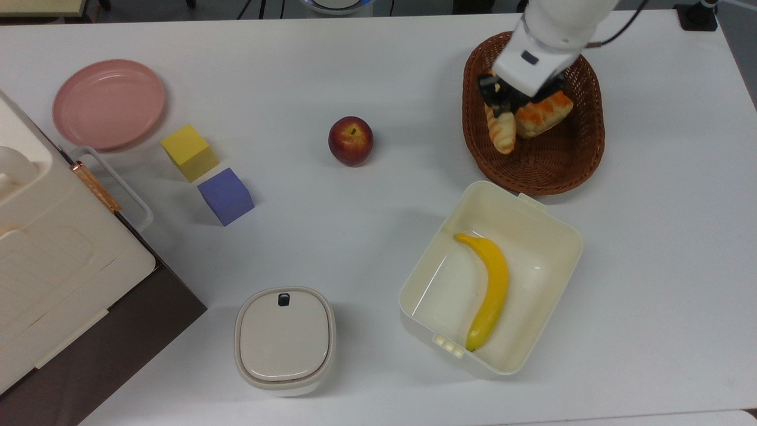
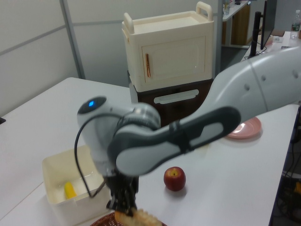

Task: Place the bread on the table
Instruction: 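Lift the long bread roll out and carry it beside the apple, then lower the roll onto the table and open the gripper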

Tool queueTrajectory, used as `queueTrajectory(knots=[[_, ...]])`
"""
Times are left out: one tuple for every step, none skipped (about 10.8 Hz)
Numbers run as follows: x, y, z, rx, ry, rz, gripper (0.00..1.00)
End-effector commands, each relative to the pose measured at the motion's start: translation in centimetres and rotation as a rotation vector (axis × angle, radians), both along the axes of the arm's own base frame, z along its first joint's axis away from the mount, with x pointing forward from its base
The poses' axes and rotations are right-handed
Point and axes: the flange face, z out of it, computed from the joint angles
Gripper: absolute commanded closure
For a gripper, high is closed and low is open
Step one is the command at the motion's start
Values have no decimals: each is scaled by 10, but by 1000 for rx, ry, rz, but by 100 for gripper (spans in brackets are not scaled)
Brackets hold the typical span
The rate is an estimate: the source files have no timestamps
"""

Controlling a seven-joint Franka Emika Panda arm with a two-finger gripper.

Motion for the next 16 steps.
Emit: queueTrajectory(knots=[[5, -60, 45, -3, 20, 1, 79], [13, -84, 53, 6, 11, -9, 78], [24, -111, 55, 12, 6, -21, 77], [37, -139, 58, 21, -10, -31, 74], [48, -171, 57, 25, -12, -55, 72], [56, -200, 56, 31, -10, -74, 69], [63, -229, 61, 38, -28, -100, 55], [66, -260, 64, 38, -36, -139, 22], [67, -280, 72, 30, -51, -166, 0], [68, -299, 83, 21, -70, -178, 0], [67, -318, 95, 25, -85, -188, 0], [62, -332, 109, 26, -106, -195, 0], [57, -339, 119, 27, -117, -206, 0], [49, -343, 132, 27, -121, -214, 0], [38, -356, 149, 28, -128, -231, 0], [28, -364, 160, 31, -122, -228, 0]])
